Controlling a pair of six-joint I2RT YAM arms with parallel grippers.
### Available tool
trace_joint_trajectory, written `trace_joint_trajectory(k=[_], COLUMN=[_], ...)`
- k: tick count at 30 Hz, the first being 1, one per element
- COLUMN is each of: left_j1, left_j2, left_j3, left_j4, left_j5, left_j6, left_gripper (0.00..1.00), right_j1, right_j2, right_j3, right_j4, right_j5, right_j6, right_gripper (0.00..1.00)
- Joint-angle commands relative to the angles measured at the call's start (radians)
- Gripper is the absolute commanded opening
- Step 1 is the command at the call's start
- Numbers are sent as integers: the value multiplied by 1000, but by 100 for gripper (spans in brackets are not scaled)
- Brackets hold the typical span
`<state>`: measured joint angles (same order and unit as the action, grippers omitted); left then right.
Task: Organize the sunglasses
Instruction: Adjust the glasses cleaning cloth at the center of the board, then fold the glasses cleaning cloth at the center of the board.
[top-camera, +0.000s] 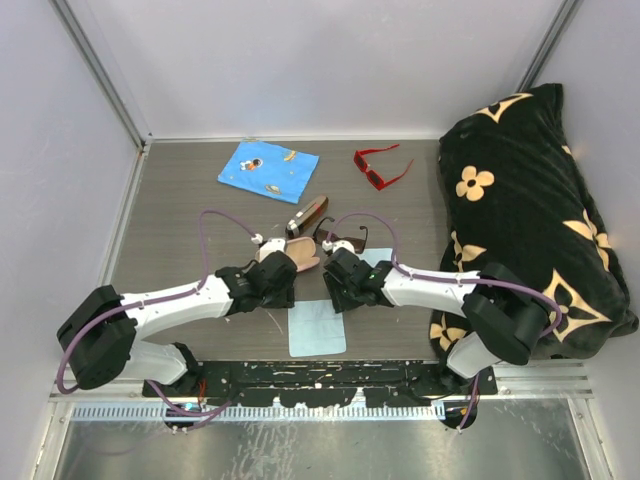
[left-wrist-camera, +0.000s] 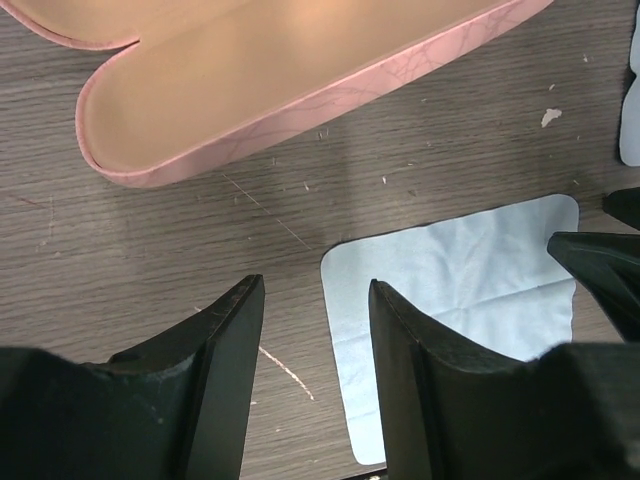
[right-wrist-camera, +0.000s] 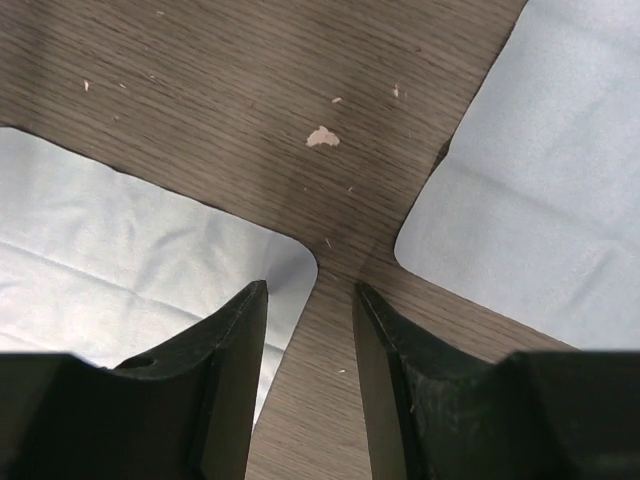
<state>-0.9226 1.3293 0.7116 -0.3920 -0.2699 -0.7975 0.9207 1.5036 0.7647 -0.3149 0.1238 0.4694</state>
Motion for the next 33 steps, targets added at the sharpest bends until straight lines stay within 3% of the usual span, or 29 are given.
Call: trace_joint_trajectory(k=[1, 25, 33], left_j1=[-4, -5, -4], left_j2=[-12, -129, -154], left_j3=[-3, -96, -109], left_j4=[59, 61, 58], left_j5=[-56, -95, -101], left_j6=[-9, -42, -47], left_gripper=[48, 42, 50], right_j1=[-2, 36, 53], right_j2=[26, 171, 190], right_j3=[51, 160, 131], right_j4=[22, -181, -176], right_j5=[4, 27, -13], right_j6=[-4, -36, -4], right_gripper=[45, 37, 29])
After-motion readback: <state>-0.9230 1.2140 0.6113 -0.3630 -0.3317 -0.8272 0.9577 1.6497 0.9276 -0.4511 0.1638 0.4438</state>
